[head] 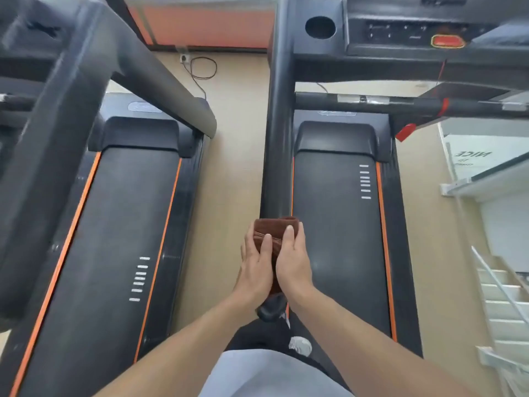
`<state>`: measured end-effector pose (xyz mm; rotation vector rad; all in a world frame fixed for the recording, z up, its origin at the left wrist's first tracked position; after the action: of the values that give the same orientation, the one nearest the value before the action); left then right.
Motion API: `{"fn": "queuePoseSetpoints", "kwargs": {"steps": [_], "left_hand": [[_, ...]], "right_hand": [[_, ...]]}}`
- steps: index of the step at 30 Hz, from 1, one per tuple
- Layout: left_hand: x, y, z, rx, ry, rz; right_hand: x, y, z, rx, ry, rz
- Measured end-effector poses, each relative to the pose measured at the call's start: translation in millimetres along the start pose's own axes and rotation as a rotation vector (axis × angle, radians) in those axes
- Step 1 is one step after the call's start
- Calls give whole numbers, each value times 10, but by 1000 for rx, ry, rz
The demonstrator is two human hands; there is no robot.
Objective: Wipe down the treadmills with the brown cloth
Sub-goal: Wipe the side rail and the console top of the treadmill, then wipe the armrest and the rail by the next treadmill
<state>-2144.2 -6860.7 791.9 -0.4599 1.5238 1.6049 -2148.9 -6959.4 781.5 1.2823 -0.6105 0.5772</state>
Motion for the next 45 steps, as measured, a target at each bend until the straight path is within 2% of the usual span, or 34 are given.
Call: {"fn": "queuePoseSetpoints", "kwargs": {"steps": [4,10,15,18,21,23,26,29,33,35,37,39,42,45], "left_hand": [[-304,-431,26,-28,-74,-87],[-704,-1237,134,-26,-176,-89],[-1024,-1533,167,-67,-228,-109],[-1086,-1524,246,-87,-202,-103],[-1062,-1247,311,-253,-414,-77],[-1058,-967,297,-422,-470,-115],[-946,-661,184,-632,-592,-225],[-817,-422,56,-732,-703,-333],[-661,-163,-48,-749,-762,-364],[-619,-145,-52,-639,-679,-362],[-694,-209,-47,-484,-497,-309],[-850,-349,-18,-432,-368,-253],[-1026,-497,29,-550,-443,-279],[-863,-402,33,-611,-504,-384]], "right_hand": [[327,-422,93,-7,49,68],[1016,-1081,208,-43,126,161],[1396,-1405,290,30,184,225],[1440,-1531,427,192,174,205],[1274,-1535,713,363,83,-20],[1248,-1490,853,481,129,-84],[1224,-1570,1041,468,129,42],[1296,-1559,1150,492,77,151],[1380,-1519,1219,452,68,251],[1445,-1463,1230,435,105,327],[1520,-1387,1224,434,158,412],[1593,-1308,1201,444,212,471],[1662,-1248,1194,463,273,506],[1694,-1159,1204,461,317,533]]}}
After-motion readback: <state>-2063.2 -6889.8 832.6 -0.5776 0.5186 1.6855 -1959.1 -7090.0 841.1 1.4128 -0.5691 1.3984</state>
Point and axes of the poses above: each hand's wrist, its own y-axis away from the middle knuckle, its own z-axis out of the back of the hand, x = y × z, the point moved 5 cm from there along -y, towards the middle knuckle, and after that the axes turned 10 degrees about x, right-handed, at the moved point
